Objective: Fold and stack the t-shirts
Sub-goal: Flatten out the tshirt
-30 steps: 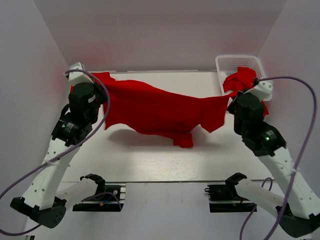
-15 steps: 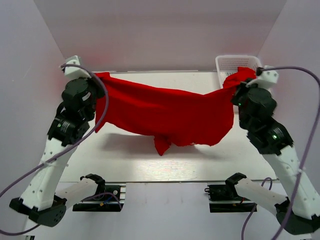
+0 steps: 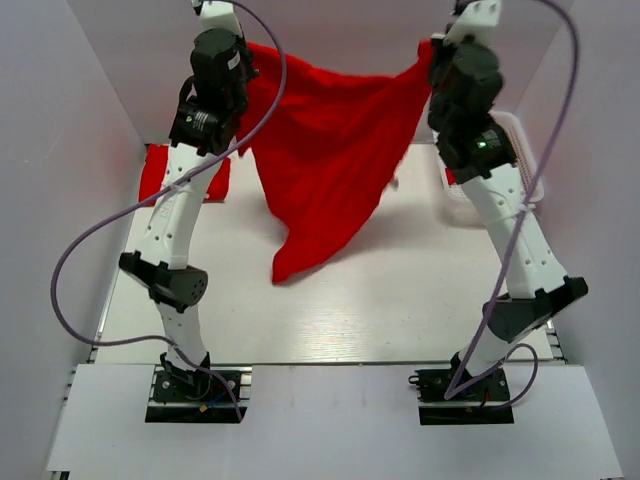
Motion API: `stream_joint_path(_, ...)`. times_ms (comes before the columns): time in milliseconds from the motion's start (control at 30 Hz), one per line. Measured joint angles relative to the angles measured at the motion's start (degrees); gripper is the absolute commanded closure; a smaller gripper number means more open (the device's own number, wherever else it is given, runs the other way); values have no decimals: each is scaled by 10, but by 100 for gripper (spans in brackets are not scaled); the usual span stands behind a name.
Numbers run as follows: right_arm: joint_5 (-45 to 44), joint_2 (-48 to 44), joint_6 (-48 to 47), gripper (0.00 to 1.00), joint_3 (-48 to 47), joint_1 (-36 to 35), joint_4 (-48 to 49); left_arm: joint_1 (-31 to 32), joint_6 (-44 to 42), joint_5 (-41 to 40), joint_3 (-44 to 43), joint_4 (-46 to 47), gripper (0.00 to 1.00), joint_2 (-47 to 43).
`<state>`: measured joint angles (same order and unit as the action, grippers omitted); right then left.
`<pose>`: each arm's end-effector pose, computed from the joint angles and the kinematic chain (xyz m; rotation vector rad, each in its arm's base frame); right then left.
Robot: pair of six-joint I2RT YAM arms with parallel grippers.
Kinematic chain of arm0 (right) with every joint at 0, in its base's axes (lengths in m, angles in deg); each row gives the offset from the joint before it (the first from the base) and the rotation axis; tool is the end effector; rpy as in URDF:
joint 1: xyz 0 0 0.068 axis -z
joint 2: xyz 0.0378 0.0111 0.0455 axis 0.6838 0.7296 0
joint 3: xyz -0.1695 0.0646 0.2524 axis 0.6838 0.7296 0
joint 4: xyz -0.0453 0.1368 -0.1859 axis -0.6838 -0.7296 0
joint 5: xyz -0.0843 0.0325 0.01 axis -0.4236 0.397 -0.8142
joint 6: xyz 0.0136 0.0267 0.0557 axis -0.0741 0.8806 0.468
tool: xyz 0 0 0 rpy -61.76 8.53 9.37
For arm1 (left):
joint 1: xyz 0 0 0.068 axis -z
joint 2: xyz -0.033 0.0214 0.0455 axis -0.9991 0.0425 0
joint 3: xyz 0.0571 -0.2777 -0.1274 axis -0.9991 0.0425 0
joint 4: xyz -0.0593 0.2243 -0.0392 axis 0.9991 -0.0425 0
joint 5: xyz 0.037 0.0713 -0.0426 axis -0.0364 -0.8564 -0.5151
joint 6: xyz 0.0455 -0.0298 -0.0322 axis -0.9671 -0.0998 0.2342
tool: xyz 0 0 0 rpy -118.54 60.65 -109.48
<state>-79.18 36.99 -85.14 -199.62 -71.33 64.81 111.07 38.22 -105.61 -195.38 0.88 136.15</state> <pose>0.2988 0.1227 0.5784 0.1877 1.4098 -0.2233 0.3700 -0.1334 0.5685 -0.2034 1.5409 0.0121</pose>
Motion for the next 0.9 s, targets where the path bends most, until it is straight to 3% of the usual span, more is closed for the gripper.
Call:
stream_joint_path(67, 11, 2, -16, 100, -59, 1, 15, -2, -22, 2, 72, 34, 100, -43)
stream_joint_path(167, 18, -50, -22, 100, -54, 2, 28, -2, -39, 1, 162, 45, 100, -122)
stream_joint_path(267, 34, -178, -3, 100, 109, 4, 56, -1, -38, -2, 260, 74, 100, -213)
stream_joint_path(467, 126, -401, 109, 100, 499, 4, 41, 3, 54, 35, 736, 162, 100, -502)
stream_joint_path(500, 145, -418, 131, 100, 551, 4, 28, 3, 81, 41, 804, 157, 88, -534)
stream_joint_path(567, 194, -444, 182, 100, 662, 3, -5, 3, 137, 68, 940, 133, 49, -574)
stream_joint_path(633, 238, -452, 234, 58, 755, 2, -54, 3, 193, 97, 1031, 63, 0, -580)
stream_joint_path(700, 273, -466, 280, 14, 819, 1, -123, 5, 247, 124, 1069, -21, 0, -582)
stream_joint_path(733, 287, -478, 299, 10, 839, 2, -160, 5, 273, 134, 1073, -61, 0, -588)
stream_joint_path(900, 333, -548, 350, 10, 836, 2, -232, 5, 346, 159, 1049, -167, 0, -664)
